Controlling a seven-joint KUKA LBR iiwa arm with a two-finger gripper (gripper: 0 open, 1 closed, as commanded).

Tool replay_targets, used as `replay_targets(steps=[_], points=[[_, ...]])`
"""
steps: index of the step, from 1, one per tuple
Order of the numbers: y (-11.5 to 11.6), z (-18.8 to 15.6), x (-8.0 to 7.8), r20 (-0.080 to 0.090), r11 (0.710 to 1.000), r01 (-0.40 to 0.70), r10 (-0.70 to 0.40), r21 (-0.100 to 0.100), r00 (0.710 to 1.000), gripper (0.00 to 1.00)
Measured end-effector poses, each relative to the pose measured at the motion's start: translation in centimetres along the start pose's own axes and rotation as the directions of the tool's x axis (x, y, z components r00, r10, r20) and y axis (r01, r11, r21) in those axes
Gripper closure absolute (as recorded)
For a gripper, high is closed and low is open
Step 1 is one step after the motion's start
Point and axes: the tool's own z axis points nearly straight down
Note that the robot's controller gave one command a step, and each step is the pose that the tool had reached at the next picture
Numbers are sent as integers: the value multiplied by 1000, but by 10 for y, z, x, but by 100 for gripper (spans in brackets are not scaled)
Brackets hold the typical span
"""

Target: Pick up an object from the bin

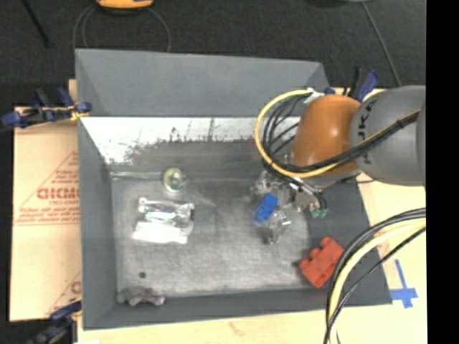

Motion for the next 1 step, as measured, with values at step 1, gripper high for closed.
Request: replay_targets(steps=[1], points=[[-21,1,1,-1,999,41,-41,-5,999,0]])
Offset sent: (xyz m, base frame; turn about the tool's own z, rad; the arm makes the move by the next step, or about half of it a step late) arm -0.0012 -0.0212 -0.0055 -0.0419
